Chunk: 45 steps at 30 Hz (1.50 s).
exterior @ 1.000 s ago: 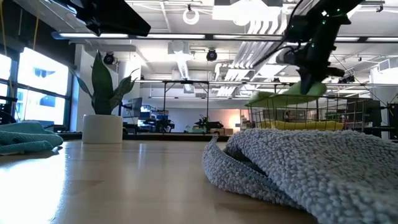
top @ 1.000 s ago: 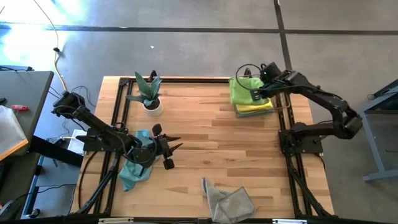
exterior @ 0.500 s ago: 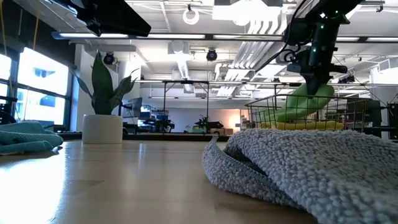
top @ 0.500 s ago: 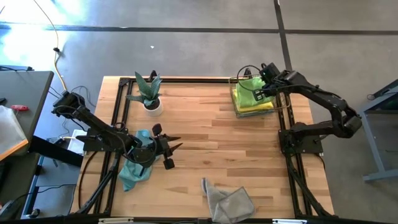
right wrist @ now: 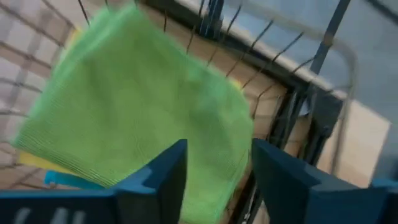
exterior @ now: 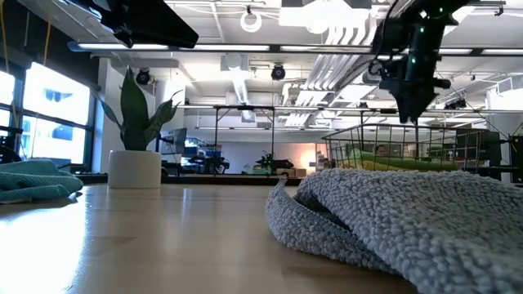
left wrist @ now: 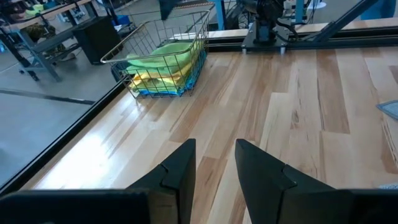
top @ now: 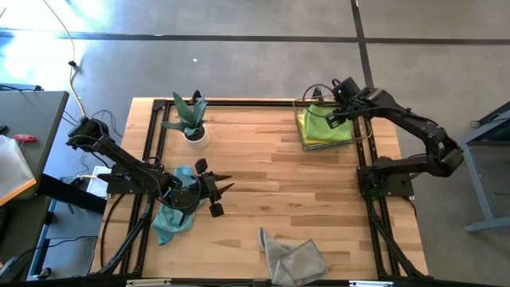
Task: Fold microfiber towels
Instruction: Fold the gray towel
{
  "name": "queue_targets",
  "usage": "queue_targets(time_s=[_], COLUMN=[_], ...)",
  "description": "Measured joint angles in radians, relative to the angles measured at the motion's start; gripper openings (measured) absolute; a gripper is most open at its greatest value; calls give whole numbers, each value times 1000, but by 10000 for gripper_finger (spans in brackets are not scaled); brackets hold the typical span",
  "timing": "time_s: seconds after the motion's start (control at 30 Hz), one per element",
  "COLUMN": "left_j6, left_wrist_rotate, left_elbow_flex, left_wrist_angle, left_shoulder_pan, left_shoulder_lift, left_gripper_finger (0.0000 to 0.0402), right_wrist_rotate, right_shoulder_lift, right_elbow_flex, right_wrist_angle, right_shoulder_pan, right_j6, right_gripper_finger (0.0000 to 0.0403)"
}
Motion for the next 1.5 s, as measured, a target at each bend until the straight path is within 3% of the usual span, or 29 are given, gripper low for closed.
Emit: queue_targets(time_s=[0.2, 0.37, 0.47, 0.7, 1.07, 1.27, 1.5], left_j6=[0, -48, -98, -198, -253, -305, -331], left_wrist_rotate=[0, 0, 1, 85, 126, 197, 220], left_elbow_flex=[0, 0, 0, 0, 0, 1, 1], left_wrist_angle=[0, -43, -96, -173, -173, -171, -161], left_shoulder_pan=[0, 0, 0, 0, 0, -4, -44], left_shoulder_lift=[0, 0, 0, 0, 0, 0, 27], left_gripper_finger=[103, 103, 103, 103, 103, 103, 103], right_wrist_rotate=[-24, -310, -402, -342, -26, -48, -281], right_shoulder_lift=[-3, -2, 0, 0, 54, 189, 364], right_elbow_flex=[158, 179, 179, 179, 179, 179, 179], right_wrist_angle=[-47, -5, 16, 106, 235, 222, 279], right_shoulder_pan=[22, 133, 253, 612, 1098, 1254, 1388], right_j6=[19, 76, 114, 222, 393, 591, 764], right_gripper_finger=[196, 193, 193, 193, 193, 193, 193])
